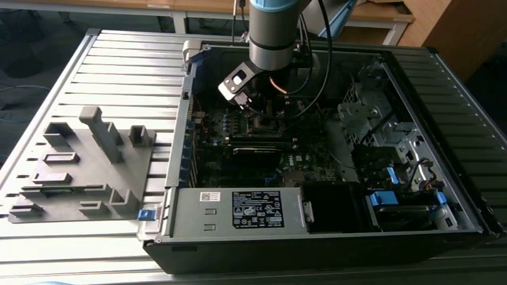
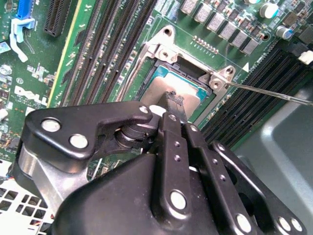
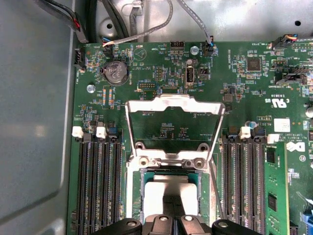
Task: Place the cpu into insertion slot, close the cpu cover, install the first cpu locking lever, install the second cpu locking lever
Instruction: 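Place the cpu into insertion slot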
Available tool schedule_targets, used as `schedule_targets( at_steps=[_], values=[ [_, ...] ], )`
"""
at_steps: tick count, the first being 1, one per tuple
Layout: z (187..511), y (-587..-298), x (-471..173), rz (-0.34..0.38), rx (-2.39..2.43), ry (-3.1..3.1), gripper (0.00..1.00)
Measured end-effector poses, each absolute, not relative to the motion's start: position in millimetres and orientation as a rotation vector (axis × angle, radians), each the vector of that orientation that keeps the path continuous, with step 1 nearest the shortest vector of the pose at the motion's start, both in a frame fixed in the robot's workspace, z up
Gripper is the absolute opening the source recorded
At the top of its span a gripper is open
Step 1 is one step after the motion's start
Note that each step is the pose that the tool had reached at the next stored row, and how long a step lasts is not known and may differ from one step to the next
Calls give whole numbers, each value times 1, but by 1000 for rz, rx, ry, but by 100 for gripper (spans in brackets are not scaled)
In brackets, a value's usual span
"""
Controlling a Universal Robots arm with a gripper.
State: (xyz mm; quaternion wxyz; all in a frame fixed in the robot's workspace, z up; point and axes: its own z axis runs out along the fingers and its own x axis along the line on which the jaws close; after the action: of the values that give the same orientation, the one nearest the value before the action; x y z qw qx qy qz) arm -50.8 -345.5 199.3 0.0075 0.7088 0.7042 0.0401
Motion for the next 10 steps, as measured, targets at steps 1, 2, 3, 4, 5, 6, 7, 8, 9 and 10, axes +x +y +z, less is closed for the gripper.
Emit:
schedule_targets(
  at_steps=[1, 2, 3, 4, 5, 6, 7, 8, 9, 10],
  values=[
    [199, -345, -51, 125, 2216, 2202, 11],
    [199, -345, -51, 125, 2216, 2202, 11],
    [199, -345, -51, 125, 2216, 2202, 11],
    [199, -345, -51, 125, 2216, 2202, 11],
    [199, -345, -51, 125, 2216, 2202, 11],
    [199, -345, -51, 125, 2216, 2202, 11],
    [199, -345, -51, 125, 2216, 2202, 11],
    [199, -345, -51, 125, 2216, 2202, 11],
    [199, -345, -51, 125, 2216, 2202, 11],
    [199, -345, -51, 125, 2216, 2202, 11]
  ],
)
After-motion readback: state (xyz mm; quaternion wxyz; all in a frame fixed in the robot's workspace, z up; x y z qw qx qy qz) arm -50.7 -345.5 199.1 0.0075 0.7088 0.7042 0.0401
